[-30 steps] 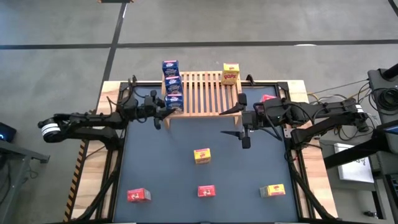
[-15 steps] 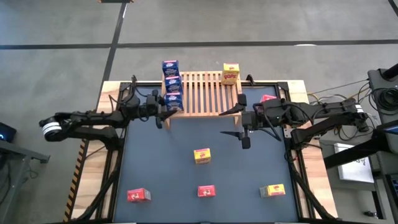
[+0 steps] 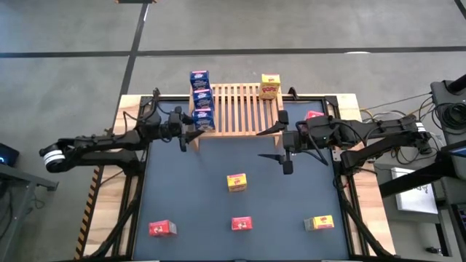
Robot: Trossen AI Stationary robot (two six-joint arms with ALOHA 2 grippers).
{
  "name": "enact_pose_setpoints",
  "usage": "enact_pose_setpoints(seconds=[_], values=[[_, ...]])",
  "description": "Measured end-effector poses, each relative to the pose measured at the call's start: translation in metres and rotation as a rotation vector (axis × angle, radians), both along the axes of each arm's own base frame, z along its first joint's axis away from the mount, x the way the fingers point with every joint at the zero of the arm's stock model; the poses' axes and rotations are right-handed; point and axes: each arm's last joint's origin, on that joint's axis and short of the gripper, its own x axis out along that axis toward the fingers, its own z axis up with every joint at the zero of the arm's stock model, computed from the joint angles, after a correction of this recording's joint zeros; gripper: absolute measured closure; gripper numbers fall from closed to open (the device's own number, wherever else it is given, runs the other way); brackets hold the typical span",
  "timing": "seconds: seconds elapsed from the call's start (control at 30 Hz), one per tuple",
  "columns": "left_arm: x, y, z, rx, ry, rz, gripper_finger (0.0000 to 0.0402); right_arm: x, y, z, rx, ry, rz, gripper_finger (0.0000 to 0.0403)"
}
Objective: Stack cereal on shelf
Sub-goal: Put the blue cereal box on the shelf aligned with the other blue cereal boxes, then put the top yellow cereal box on the shelf aligned with the other yellow cereal box
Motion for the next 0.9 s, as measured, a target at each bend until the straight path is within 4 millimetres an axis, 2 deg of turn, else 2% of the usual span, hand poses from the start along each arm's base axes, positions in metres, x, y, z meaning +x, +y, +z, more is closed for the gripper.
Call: enact_pose_setpoints(seconds=[0.27,0.53,0.9], values=[[-0.008,-0.004,0.008,0.035,-0.011,0.019,0.016,0.0,0.0,0.0,0.002,0.0,-0.001,0.0117],[-0.018,-0.009,0.007,0.015,0.056,0.059,0.016,0.0,0.0,0.0,0.002,0.0,0.0,0.0117],[-0.041,-0.022,0.013,0.002,0.09,0.102,0.016,0.0,0.0,-0.002,-0.008,0.004,0.001,0.0117]])
